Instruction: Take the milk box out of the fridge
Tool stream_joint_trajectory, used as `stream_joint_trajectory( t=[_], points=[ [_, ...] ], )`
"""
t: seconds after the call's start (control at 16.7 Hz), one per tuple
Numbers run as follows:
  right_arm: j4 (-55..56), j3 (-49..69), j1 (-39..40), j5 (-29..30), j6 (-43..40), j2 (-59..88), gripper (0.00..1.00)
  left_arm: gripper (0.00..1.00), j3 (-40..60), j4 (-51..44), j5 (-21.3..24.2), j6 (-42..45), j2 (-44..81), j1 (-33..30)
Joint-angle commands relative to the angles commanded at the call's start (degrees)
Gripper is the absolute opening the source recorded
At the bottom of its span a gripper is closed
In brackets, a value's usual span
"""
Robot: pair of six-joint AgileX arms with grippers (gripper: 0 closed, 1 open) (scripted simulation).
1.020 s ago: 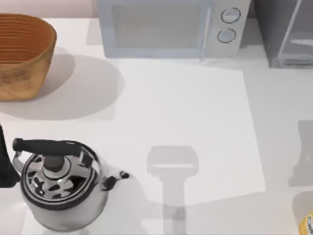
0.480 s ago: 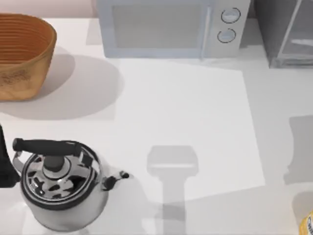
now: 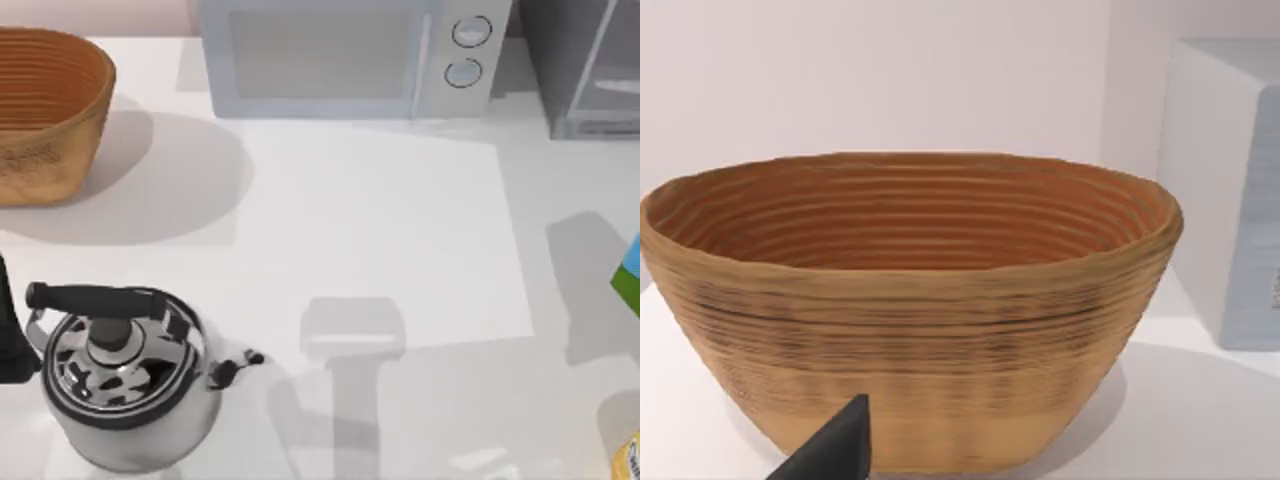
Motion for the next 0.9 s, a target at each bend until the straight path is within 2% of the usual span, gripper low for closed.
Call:
stream_joint_trajectory(
  t=[0.24,0.48,0.66,0.9],
  points=[
    [18.6,0.2,-2.3,-11.4,0.7,20.5,0.0,1.0,0.0,0.0,0.0,0.0,0.0,0.0],
    [32.5,1.1,-4.0,-20.3,0.7,33.8,0.0,1.0,0.0,0.0,0.0,0.0,0.0,0.0],
    [38.3,1.8,-4.6,-23.9,0.4,39.2,0.0,1.0,0.0,0.0,0.0,0.0,0.0,0.0],
    [39.3,1.9,-4.8,-24.5,0.3,40.1,0.0,1.0,0.0,0.0,0.0,0.0,0.0,0.0]
  ],
)
